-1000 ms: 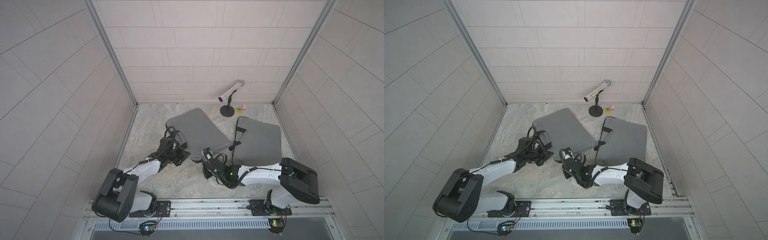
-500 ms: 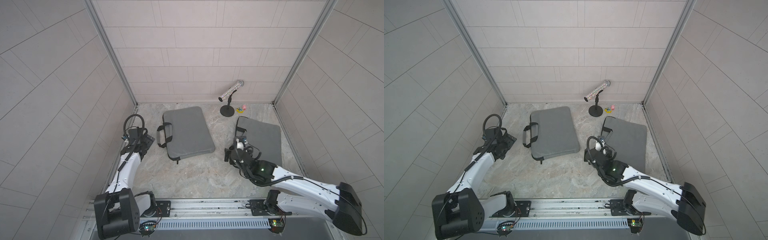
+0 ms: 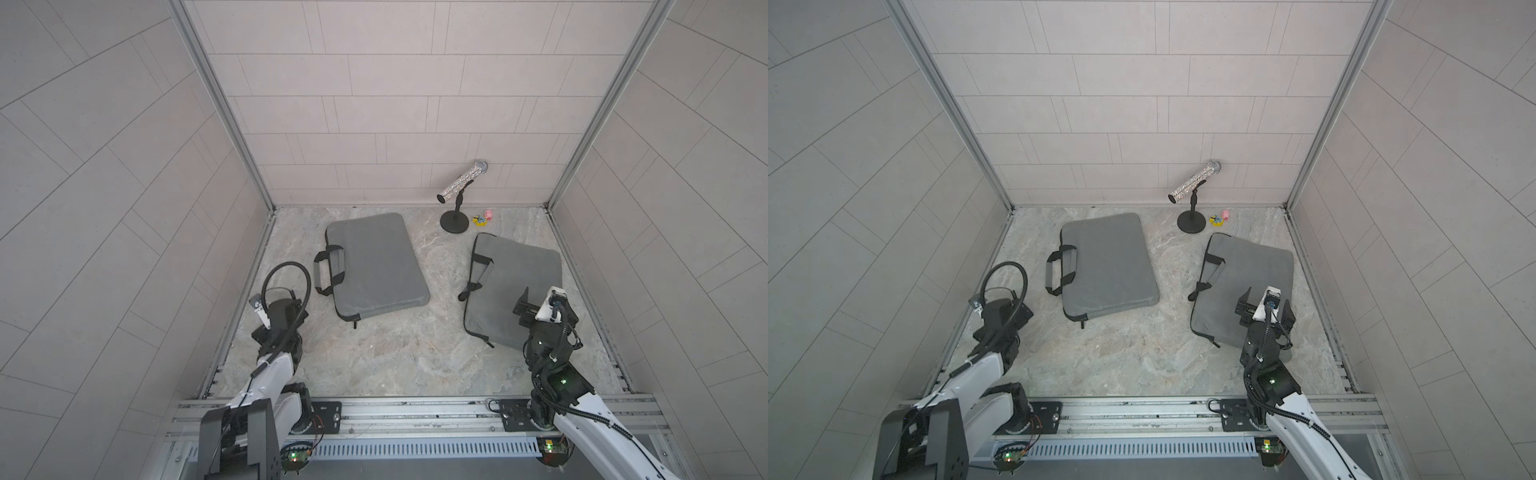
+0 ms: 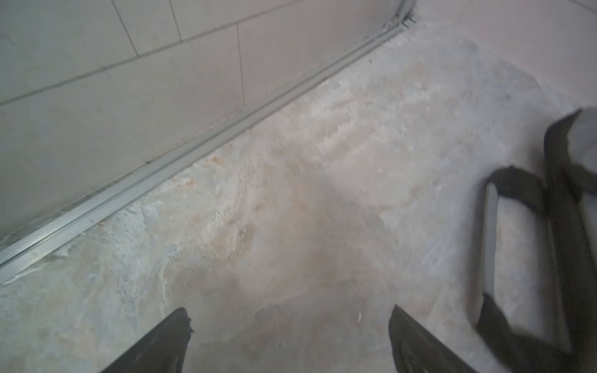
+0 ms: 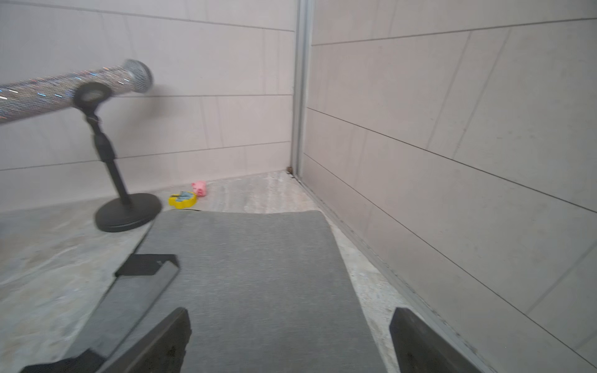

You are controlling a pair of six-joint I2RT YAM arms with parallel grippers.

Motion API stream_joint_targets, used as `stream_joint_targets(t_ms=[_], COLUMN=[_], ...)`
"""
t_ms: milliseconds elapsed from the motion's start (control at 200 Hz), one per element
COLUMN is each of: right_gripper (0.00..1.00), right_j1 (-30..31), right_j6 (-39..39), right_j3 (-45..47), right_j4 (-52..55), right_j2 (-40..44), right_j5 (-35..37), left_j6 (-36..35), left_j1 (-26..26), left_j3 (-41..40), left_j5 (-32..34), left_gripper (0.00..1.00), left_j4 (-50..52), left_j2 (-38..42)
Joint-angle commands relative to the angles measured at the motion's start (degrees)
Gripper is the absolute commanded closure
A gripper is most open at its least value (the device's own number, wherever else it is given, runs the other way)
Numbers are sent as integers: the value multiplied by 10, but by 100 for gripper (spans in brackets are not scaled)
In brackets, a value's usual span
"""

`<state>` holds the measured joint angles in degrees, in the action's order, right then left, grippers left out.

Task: Put the mouse into the laptop bag
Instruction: Reset both arms

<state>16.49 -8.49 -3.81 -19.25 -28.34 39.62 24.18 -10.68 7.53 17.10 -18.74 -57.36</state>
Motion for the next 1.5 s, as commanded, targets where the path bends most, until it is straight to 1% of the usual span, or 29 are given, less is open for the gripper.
stream_joint_targets(t_ms=[0, 40, 80, 120, 160, 215, 245, 265, 305, 315, 330, 340, 355, 400, 455, 510, 540, 580, 645, 761, 841, 906, 1181, 1256, 1296, 1346, 1376, 1406, 1496], right_gripper=[1, 1, 2, 2, 2, 2, 4, 2, 11, 11, 5, 3, 0, 0, 0, 0, 0, 0, 0, 0, 0, 0, 0, 0, 0, 0, 0, 0, 0], right_j1=[-45, -46, -47, -47, -47, -49, -51, -66, -124, -137, -154, -159, -159, -137, -132, -132, -130, -128, -127, -100, -95, -95, -99, -101, -103, -107, -130, -142, -141], right_j6=[-22, 3, 15, 20, 36, 53, 75, 60, 38, 34, 24, 22, 20, 47, 44, 49, 55, 58, 55, 78, 82, 83, 78, 72, 70, 61, 42, 28, 27], right_j3=[8, 1, -14, -36, -57, -69, -71, -71, -76, -76, -77, -84, -100, -139, -165, -165, -158, -150, -154, -155, -152, -153, -158, -151, -129, -66, -36, -43, -92], right_j4=[-175, -252, -295, -314, -336, -392, -428, -443, -545, -555, -527, -510, -489, -422, -349, -352, -373, -412, -383, -405, -410, -411, -398, -405, -445, -568, -625, -602, -516], right_j2=[-187, -260, -317, -367, -411, -465, -494, -515, -594, -608, -615, -617, -621, -622, -606, -605, -611, -623, -613, -624, -624, -626, -625, -621, -621, -627, -640, -631, -627], right_j5=[-9, -30, -50, -53, -55, -44, -38, -46, -131, -167, -216, -227, -225, -218, -214, -217, -216, -211, -212, -165, -159, -160, -165, -159, -161, -155, -191, -207, -189], left_j6=[-64, -65, -66, -74, -104, -111, -117, -129, -148, -150, -152, -155, -160, -177, -170, -175, -184, -192, -201, -201, -203, -204, -206, -201, -200, -200, -201, -202, -204], left_j1=[3, 3, 3, 3, 4, 1, -9, -16, -11, -9, -8, -7, -6, 12, 15, 34, 37, 57, 73, 76, 77, 78, 79, 68, 64, 61, 62, 63, 65], left_j3=[25, 42, 53, 57, 54, 49, 45, 45, 53, 54, 54, 53, 51, 36, 53, 74, 88, 118, 140, 123, 128, 127, 130, 122, 112, 111, 113, 116, 118], left_j5=[-17, -25, -52, -99, -148, -180, -256, -314, -364, -363, -361, -360, -356, -311, -294, -260, -253, -202, -178, -175, -175, -173, -171, -198, -213, -223, -223, -222, -218], left_gripper=[0, 0, 0, 0, 0, 0, 0, 0, 0, 0, 0, 0, 0, 0, 0, 0, 0, 0, 0, 0, 0, 0, 0, 0, 0, 0, 0, 0, 0], left_j4=[-183, -199, -231, -290, -358, -480, -529, -543, -567, -567, -562, -558, -551, -537, -537, -528, -475, -392, -333, -403, -373, -390, -380, -398, -421, -427, -421, -414, -408], left_j2=[-38, -75, -116, -155, -205, -286, -313, -324, -345, -346, -344, -341, -336, -331, -350, -366, -348, -327, -318, -339, -329, -336, -333, -334, -338, -338, -338, -337, -336])
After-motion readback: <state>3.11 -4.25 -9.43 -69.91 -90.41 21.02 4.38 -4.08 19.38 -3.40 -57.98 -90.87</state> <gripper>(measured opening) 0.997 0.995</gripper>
